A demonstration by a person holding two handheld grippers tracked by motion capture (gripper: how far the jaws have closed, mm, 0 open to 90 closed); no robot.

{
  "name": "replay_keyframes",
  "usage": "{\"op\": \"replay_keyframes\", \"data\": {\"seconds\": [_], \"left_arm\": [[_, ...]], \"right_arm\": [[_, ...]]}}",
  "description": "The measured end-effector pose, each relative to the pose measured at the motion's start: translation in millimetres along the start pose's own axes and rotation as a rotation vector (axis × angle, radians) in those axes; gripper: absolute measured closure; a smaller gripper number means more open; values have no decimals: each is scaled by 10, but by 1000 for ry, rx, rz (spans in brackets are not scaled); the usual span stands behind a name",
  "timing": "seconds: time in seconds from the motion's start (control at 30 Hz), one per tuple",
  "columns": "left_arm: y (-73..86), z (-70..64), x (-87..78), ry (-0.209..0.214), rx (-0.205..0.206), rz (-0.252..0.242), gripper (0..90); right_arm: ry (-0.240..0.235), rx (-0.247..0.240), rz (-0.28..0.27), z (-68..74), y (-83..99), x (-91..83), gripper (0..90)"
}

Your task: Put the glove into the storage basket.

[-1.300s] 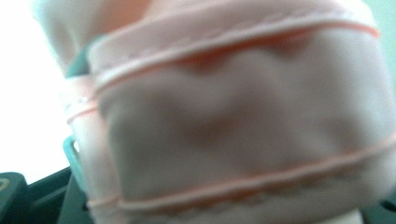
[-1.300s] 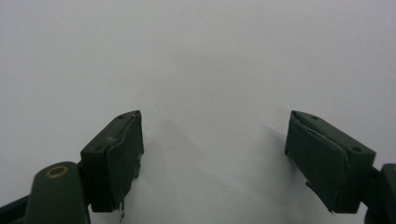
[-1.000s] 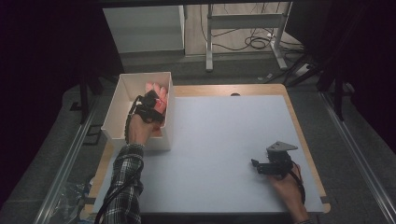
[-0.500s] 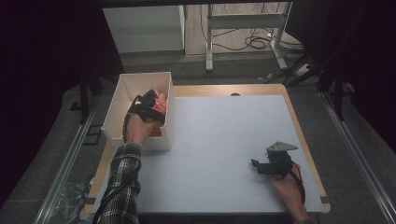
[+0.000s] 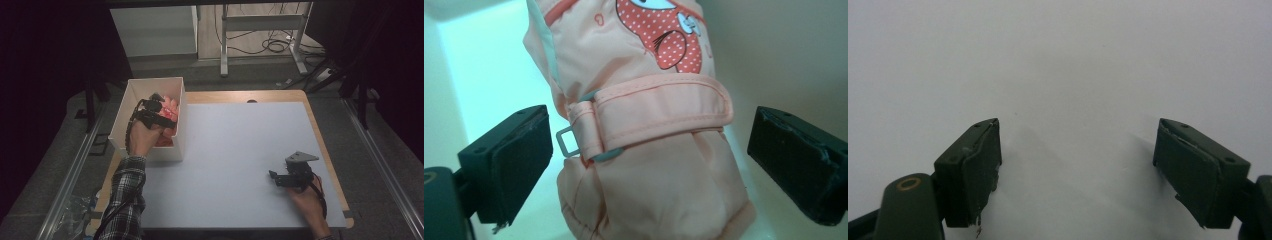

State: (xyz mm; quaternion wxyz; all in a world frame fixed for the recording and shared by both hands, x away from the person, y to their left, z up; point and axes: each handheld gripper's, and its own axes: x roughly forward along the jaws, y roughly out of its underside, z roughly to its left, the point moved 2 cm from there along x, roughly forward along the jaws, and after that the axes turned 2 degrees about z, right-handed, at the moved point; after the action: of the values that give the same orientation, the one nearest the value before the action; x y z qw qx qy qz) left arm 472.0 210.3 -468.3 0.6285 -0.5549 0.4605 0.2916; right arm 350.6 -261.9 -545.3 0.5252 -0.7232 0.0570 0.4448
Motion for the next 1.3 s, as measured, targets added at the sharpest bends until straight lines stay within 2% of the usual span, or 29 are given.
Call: {"op": "replay_keyframes", "data": {"seconds": [0.07, 0.37, 0.57, 1.3], "left_arm": [[12, 1, -35, -8, 9, -14, 39], [38, -6, -175, 9, 28, -71, 24], [71, -22, -253, 4, 39, -107, 22], [231, -109, -537, 48, 100, -210, 24]], "right_arm": [[0, 0, 0, 0, 0, 0, 197], [0, -1, 0, -1, -1, 1, 197], [0, 0, 0, -1, -1, 1, 197], [0, -1, 0, -1, 0, 1, 197]]}}
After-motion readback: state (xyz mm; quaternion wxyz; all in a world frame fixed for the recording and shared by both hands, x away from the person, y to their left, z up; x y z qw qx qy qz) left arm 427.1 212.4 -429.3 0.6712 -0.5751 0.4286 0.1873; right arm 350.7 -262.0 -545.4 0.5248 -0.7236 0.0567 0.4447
